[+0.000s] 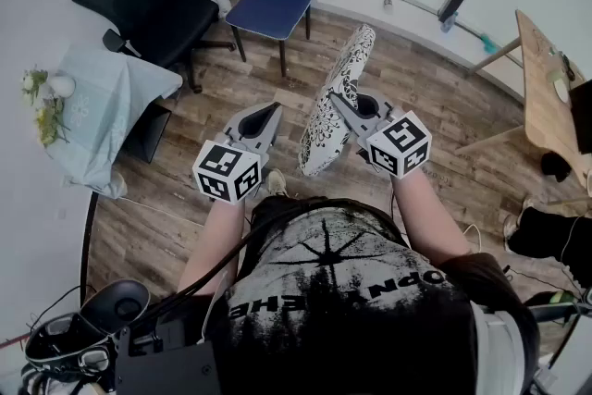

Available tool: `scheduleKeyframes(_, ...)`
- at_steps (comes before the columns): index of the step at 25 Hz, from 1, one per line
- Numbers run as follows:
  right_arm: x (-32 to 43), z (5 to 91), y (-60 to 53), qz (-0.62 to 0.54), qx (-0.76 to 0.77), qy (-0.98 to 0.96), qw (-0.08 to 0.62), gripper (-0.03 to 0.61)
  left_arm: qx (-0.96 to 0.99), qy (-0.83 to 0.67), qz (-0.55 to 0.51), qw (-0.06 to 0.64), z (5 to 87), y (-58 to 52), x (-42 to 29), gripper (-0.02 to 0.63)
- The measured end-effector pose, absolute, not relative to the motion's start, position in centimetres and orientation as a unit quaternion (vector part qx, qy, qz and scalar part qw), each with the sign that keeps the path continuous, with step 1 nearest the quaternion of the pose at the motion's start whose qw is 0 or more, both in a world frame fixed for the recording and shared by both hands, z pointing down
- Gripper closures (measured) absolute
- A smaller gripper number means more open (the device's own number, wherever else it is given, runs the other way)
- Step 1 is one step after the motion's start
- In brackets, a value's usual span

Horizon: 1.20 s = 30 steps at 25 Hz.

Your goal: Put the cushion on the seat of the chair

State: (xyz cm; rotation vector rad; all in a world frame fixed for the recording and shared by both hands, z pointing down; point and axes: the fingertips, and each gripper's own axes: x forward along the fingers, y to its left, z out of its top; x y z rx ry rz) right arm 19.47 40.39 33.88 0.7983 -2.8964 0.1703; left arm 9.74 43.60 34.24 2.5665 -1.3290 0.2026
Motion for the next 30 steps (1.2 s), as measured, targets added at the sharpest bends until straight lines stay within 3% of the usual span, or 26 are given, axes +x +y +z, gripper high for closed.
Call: scheduleKeyframes(30, 18.9, 34.9, 40.5, 0.073, 0.259, -0.961, 0.068, 0.554, 0.873, -0.464, 0.063, 0.141, 34.7, 43.6, 9.4, 0.598)
